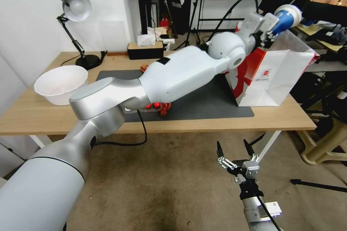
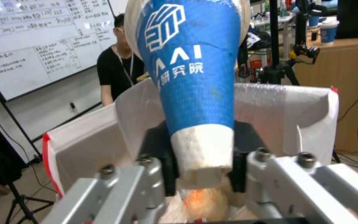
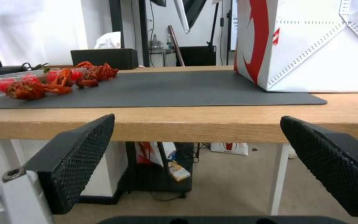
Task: Pick up the trash from the table and place it into the takeout bag.
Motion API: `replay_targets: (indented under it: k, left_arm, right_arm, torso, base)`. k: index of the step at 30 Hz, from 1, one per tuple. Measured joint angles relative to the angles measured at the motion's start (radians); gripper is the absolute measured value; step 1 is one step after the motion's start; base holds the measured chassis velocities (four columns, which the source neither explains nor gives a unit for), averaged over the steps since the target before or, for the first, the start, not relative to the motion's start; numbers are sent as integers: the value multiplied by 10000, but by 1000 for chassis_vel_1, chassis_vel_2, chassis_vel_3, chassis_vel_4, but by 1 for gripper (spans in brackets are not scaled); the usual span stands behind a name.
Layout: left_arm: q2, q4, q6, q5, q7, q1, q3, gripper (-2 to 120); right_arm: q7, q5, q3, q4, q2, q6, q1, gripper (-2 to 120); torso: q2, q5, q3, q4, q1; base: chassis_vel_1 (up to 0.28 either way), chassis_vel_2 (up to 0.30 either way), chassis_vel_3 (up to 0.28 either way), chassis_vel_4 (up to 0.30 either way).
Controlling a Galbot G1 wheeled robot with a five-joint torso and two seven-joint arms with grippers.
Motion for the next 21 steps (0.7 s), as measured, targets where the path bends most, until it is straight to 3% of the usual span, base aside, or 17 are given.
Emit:
replay_targets:
  k: [3, 4, 8, 9, 12, 21]
  left_arm:
    - [-19, 35, -4, 29, 3, 0, 12, 32]
    - [-41, 163, -52, 122, 25, -2, 125, 46]
    - [-30, 317, -59, 199, 42, 34, 239, 51]
    - [-21, 357, -56, 217, 46, 58, 264, 61]
    - [194, 290, -46, 259, 134, 320, 251, 75]
    - [691, -152, 7, 276, -62, 616, -46, 99]
  right_arm:
    - [0, 1, 0, 0, 0, 3, -1, 100]
    - [-6, 2, 0, 1, 4, 23, -1, 100]
    - [-14, 2, 0, 0, 12, 61, -3, 100]
    - [-18, 2, 0, -9, 13, 78, -4, 100]
    - [-34, 6, 20, -175, -7, 193, 21, 100]
    - [-55, -52, -277, -308, 77, 147, 240, 100]
  torso:
    - [0, -2, 0, 3, 0]
    - [1, -6, -3, 3, 0]
    - [3, -5, -4, 3, -2]
    - [2, -4, -3, 4, -2]
    - [0, -5, 0, 6, 3]
    - [1, -7, -2, 5, 2]
  base:
    - [0, 0, 0, 0]
    - [0, 0, 0, 0]
    - [0, 0, 0, 0]
    - [0, 0, 0, 0]
    - [0, 0, 0, 0]
    - [0, 0, 0, 0]
